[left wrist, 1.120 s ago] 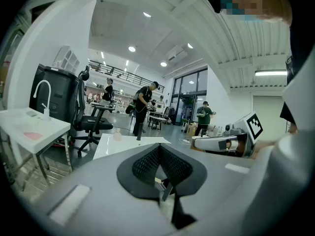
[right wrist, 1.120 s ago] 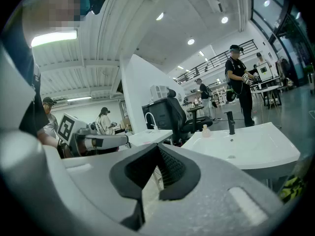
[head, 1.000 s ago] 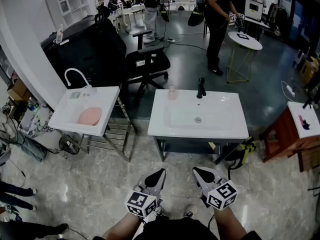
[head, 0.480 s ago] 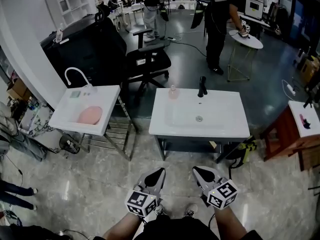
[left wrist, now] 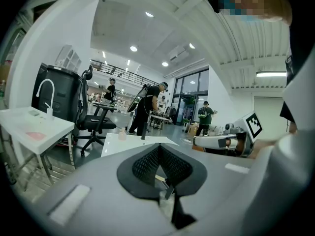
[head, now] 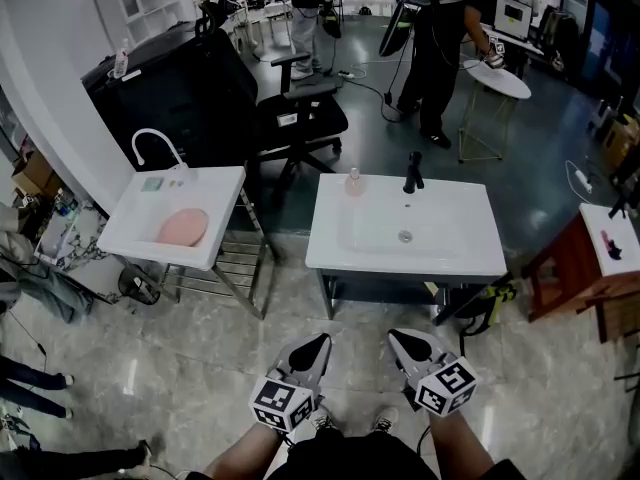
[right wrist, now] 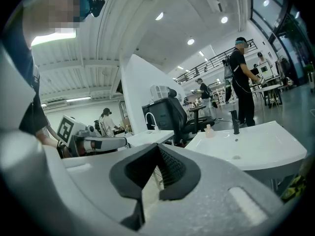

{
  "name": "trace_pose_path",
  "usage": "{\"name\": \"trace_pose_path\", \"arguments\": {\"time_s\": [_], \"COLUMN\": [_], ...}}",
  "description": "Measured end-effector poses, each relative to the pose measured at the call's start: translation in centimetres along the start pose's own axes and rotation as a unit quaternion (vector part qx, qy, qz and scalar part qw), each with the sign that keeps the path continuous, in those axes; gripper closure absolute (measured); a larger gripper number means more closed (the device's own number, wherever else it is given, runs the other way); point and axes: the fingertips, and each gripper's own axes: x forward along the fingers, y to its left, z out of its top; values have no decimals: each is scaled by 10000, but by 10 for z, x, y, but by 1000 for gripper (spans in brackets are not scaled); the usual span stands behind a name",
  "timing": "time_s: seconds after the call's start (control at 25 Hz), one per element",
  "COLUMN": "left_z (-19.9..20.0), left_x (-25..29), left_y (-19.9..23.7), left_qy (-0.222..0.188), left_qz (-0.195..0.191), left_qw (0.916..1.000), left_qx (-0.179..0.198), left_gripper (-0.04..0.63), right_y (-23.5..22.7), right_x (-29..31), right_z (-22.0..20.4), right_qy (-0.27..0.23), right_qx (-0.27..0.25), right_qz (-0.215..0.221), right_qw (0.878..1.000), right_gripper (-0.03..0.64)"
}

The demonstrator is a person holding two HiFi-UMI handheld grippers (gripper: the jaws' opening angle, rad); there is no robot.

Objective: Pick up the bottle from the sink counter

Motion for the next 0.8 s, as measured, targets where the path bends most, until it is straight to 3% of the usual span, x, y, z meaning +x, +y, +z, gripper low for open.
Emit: {"name": "trace_pose_path", "arguments": {"time_s": [0.8], "left_z": [5], "left_x": [-29], "left_y": [62], "left_qy": [-155], "left_qz": [-295], "left_qw": [9994], "left_qx": [-23], "left_gripper": [592], "right_y": [36], "right_x": [54], "right_z": [0], "right_qy": [-59], "right_qx": [-6], "right_qz": [-342], "right_qw": [9994], "right_gripper": [617]}}
